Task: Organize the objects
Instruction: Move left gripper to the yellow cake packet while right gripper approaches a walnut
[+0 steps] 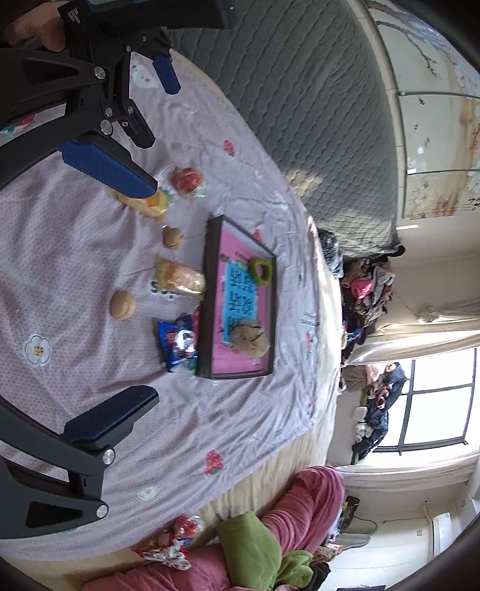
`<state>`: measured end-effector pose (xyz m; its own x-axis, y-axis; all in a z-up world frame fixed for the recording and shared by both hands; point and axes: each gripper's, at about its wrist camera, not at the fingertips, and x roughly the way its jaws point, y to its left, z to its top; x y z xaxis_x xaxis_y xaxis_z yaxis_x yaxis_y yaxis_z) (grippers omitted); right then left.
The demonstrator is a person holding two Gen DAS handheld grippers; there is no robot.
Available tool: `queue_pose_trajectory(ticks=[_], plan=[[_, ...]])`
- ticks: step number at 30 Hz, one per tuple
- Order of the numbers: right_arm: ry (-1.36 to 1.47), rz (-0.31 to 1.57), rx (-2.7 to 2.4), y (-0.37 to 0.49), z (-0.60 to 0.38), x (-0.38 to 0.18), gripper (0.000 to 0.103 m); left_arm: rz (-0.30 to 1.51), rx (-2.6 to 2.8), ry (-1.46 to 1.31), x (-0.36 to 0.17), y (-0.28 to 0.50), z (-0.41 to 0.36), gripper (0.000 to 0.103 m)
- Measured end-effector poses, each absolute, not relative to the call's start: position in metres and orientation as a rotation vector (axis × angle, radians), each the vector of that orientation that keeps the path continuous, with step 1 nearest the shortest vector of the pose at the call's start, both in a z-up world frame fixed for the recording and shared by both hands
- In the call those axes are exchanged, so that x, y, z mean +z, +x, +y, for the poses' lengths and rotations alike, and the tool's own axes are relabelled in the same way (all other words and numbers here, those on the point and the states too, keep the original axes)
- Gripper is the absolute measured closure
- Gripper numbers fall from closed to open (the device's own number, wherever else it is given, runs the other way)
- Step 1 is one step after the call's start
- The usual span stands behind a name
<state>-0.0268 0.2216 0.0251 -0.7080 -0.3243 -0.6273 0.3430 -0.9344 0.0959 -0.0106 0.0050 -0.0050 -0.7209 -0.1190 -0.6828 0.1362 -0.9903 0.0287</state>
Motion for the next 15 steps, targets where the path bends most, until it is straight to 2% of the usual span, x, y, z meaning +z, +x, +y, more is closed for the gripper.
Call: queue_pose_trajectory(ticks=[15], plan=[[1.053,0.06,-2.585,-0.038,0.229,-0.02,0.001,0.06,-2.782,1.126,-0.041,-0.019,0.005,0.0]])
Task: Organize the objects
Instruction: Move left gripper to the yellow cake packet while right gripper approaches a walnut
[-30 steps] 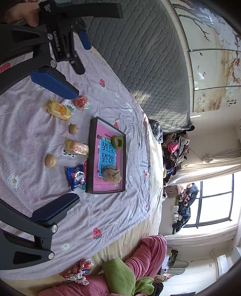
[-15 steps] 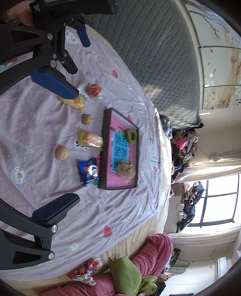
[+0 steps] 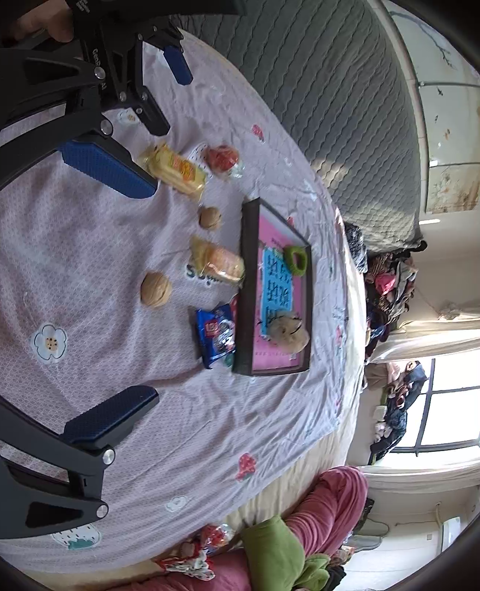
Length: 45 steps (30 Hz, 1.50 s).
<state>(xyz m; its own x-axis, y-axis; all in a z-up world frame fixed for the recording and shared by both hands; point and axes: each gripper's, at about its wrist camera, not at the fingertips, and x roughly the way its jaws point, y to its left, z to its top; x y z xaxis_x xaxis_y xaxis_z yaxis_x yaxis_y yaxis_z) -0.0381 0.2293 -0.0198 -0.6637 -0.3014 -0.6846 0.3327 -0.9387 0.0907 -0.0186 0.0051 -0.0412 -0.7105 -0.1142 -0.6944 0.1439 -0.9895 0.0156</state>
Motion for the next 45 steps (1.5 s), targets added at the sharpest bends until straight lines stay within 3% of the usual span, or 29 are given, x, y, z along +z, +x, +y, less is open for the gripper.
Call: queue_pose_trajectory(ticks=[15,34,45], plan=[[1.108,0.053,-2.566,-0.06,0.23,-0.04,0.001,0.064,-2.763,1.153,-0.056,-0.034,-0.005,0.0],[1.144,0.189,-2.553,-0.089,0.208,-0.069,0.001,0.008,-2.742,1.183,-0.079,-0.071,0.007,0.0],[1.197,0.151,-2.525,-0.101,0.209,-0.083,0.001,0.018,-2.74,1.221,-0.094,-0.08,0.007,0.0]])
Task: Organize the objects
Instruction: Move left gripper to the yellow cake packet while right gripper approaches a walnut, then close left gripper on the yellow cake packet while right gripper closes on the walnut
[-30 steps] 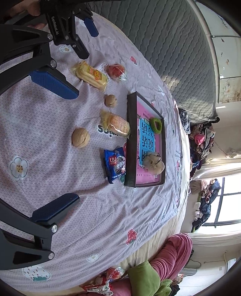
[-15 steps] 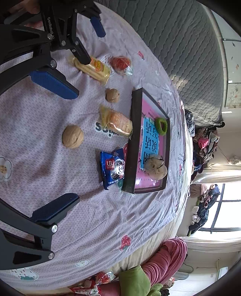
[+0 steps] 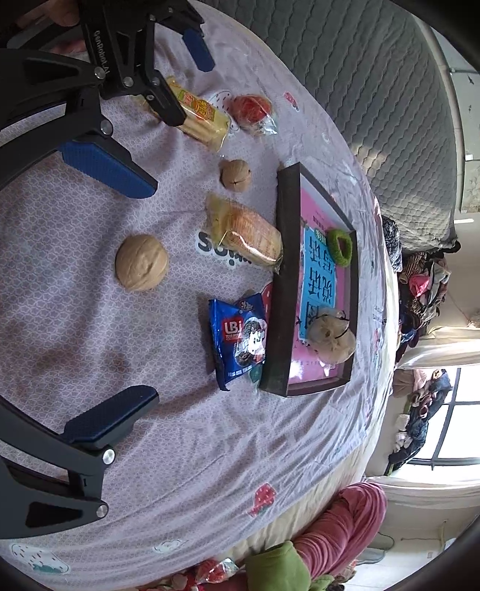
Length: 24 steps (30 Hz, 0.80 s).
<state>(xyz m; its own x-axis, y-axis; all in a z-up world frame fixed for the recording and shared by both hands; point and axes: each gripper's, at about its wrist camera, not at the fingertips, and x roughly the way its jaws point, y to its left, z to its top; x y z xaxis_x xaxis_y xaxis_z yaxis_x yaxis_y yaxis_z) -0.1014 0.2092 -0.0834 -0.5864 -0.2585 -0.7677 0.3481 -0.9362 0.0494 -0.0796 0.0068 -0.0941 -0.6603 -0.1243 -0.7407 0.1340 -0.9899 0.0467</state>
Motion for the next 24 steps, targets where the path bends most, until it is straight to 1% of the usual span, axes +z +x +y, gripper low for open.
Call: queue_pose_trajectory(ticks=[4,6,9,15,17,18,19,23,24], plan=[[1.22,0.149,-2.508,-0.103,0.207,-0.089,0.002,0.029,-2.746,1.22,-0.095,-0.081,0.005,0.0],[1.227,0.137,-2.506,-0.104,0.207,-0.091,0.005,0.043,-2.751,1.212,-0.094,-0.082,0.004,0.0],[1.228,0.136,-2.504,-0.104,0.205,-0.093,0.006,0.038,-2.756,1.193,-0.092,-0.082,0.005,0.0],[1.219,0.156,-2.494,-0.102,0.201,-0.094,0.012,0.032,-2.77,1.187,-0.089,-0.082,0.008,0.001],[1.218,0.167,-2.494,-0.101,0.2,-0.094,0.014,0.014,-2.766,1.18,-0.089,-0.081,0.01,0.003],[1.218,0.168,-2.494,-0.101,0.2,-0.095,0.016,0.012,-2.768,1.18,-0.088,-0.081,0.012,0.004],[1.218,0.168,-2.494,-0.102,0.199,-0.095,0.019,0.017,-2.776,1.18,-0.088,-0.08,0.014,0.004],[1.228,0.161,-2.492,-0.101,0.2,-0.096,0.023,-0.012,-2.789,1.203,-0.09,-0.081,0.022,0.005],[1.23,0.168,-2.491,-0.101,0.199,-0.096,0.024,-0.009,-2.789,1.208,-0.091,-0.081,0.022,0.008]])
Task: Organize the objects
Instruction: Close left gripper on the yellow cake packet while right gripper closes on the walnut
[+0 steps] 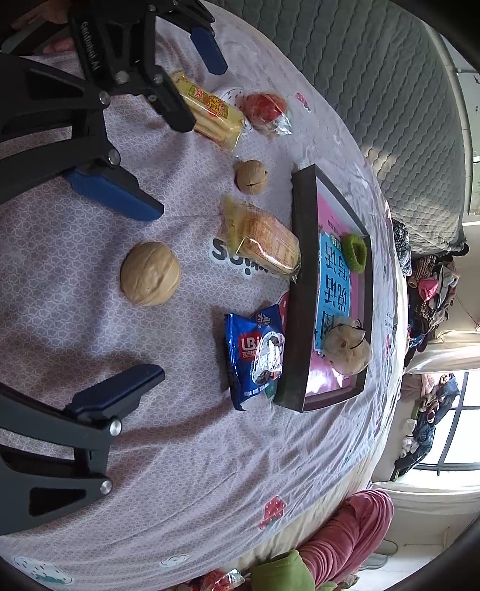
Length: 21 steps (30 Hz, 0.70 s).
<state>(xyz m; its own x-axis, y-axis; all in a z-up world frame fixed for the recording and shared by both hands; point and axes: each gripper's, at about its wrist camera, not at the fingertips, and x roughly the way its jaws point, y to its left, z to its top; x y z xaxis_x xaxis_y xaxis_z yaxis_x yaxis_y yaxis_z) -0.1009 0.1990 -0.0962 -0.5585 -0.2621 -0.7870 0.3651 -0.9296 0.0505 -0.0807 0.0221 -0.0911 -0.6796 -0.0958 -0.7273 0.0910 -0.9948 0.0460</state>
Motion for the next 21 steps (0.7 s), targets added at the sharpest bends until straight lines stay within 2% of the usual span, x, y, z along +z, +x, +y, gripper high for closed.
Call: queue_pose_trajectory(ticks=[2,3,11,16,21], plan=[[1.227,0.165,-2.492,-0.101,0.199,-0.097,0.026,0.001,-2.787,1.21,-0.091,-0.081,0.022,0.027],[1.223,0.16,-2.491,-0.101,0.199,-0.096,0.029,0.016,-2.784,1.214,-0.091,-0.082,0.021,0.04],[1.225,0.183,-2.474,-0.103,0.193,-0.1,0.039,0.076,-2.775,1.298,-0.104,-0.088,0.018,0.045],[1.21,0.163,-2.461,-0.103,0.194,-0.1,0.058,0.102,-2.772,1.3,-0.107,-0.089,0.015,0.05],[1.202,0.153,-2.438,-0.101,0.194,-0.101,0.068,0.12,-2.778,1.314,-0.107,-0.089,0.013,0.058]])
